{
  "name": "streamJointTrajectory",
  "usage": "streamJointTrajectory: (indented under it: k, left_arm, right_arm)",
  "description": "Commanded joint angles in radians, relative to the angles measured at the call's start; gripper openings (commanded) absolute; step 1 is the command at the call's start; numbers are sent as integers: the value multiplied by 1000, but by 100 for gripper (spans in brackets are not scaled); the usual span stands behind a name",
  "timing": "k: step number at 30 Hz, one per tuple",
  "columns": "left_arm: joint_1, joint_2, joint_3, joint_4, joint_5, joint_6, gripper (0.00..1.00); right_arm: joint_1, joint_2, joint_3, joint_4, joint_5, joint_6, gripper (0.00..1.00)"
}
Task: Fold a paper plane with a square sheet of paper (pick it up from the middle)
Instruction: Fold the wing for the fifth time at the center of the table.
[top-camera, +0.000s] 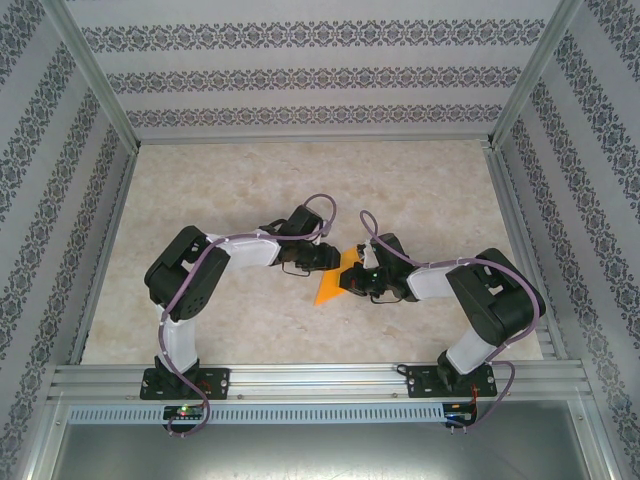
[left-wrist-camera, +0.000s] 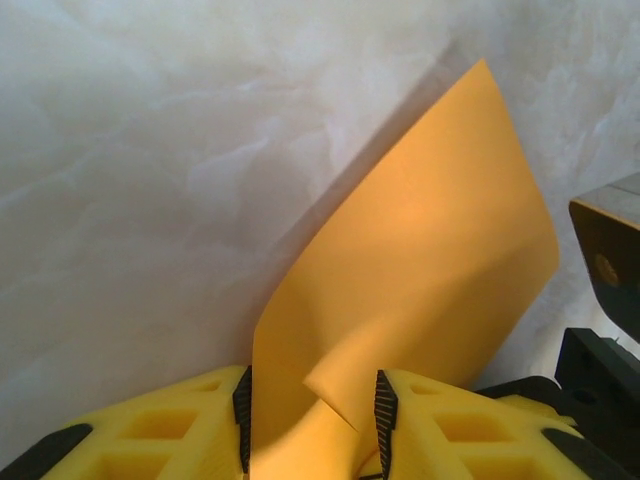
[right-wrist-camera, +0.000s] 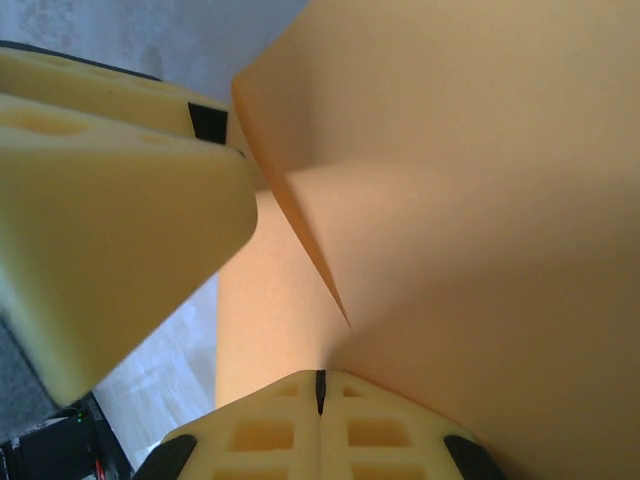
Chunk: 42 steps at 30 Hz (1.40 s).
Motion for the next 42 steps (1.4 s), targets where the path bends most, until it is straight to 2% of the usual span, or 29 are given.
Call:
streamJointTrajectory:
  k: [1, 5, 11, 19, 29, 39, 42]
  left_arm:
    - [-14, -7, 9, -24, 20, 24, 35]
    - [-14, -47, -3, -35, 14, 36, 24]
    - [-15, -62, -3, -85, -34, 71, 20]
    - [-20, -45, -12, -65, -24, 70, 9]
    - [-22, -33, -15, -69, -92, 63, 9]
    - [-25, -43, -21, -62, -88, 67, 9]
    - [-26, -55, -30, -45, -68, 63, 13]
  right_arm:
    - [-10, 15, -12, -12, -3, -14, 0]
    - [-13, 17, -9, -15, -4, -16, 0]
    - [-15, 12, -3, -24, -6, -17, 0]
    - [-4, -28, -11, -37, 17, -16, 0]
    - [32, -82, -10, -81, 67, -5, 13]
    - [34, -63, -4, -123, 100, -19, 11]
    - [32, -39, 8, -131, 101, -25, 9]
